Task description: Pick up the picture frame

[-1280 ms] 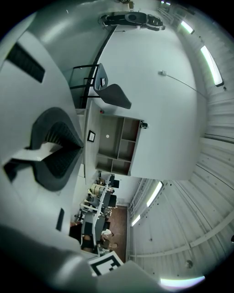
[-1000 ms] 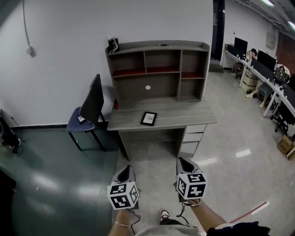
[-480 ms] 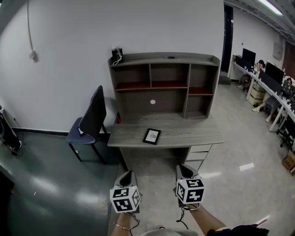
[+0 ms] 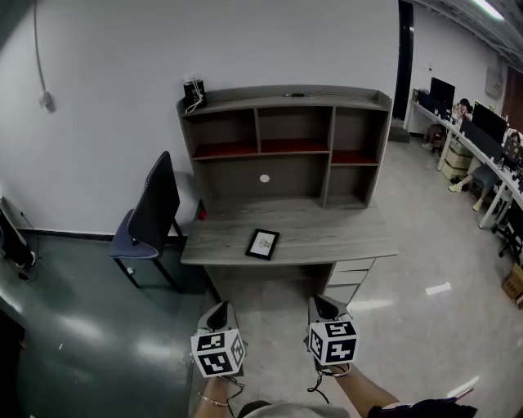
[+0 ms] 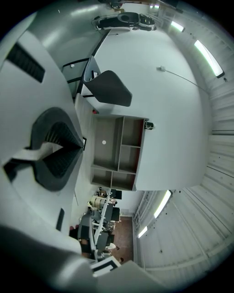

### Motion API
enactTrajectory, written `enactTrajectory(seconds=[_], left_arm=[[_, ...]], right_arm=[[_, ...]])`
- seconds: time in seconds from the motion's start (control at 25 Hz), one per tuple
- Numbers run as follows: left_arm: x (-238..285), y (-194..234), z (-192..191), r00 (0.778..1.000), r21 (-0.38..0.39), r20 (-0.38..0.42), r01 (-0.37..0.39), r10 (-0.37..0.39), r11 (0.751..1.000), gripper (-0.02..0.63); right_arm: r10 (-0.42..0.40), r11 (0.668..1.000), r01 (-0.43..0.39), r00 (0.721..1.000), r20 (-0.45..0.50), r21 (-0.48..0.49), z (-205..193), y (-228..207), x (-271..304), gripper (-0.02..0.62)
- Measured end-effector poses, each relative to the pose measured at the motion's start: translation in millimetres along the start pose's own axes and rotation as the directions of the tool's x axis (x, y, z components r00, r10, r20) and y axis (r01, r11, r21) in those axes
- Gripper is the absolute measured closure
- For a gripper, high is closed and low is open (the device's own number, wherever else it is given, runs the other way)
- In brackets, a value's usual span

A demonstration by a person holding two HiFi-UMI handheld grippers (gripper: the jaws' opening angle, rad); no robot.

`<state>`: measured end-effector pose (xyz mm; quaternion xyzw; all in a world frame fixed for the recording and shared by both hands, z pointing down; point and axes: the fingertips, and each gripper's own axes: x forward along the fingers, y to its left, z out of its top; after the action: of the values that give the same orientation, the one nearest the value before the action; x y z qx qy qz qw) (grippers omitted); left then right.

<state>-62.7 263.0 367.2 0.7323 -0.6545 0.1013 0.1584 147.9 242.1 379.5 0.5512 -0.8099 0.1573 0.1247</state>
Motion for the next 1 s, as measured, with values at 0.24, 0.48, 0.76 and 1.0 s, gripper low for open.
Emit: enactTrajectory(seconds=[0.24,0.48,0.76,1.0], left_arm=[[22,-5,-9,0.999,0.008,-0.04,0.013,-0.013,1.0,0.603],[54,-9,-10,0.997,0.01,-0.055,0.049,-0.048,0.999,0.603],[114,-3,26,0.995,0.034,-0.023,0.101,-0.1,0.994,0.603],[167,17,56,0.992,0.057,-0.023,0.127,-0.126,0.99,0.603]], right_arm=[[-0.021,0.999,0.022,0.999,-0.025,0.033,-7,-18,12,0.563],[-0.063,0.998,0.063,0.998,-0.021,0.006,-6,-33,30,0.563],[-0.111,0.994,0.111,0.994,0.015,0.012,23,-48,75,0.563],[-0.133,0.991,0.134,0.991,0.031,-0.02,55,-44,127,0.563]])
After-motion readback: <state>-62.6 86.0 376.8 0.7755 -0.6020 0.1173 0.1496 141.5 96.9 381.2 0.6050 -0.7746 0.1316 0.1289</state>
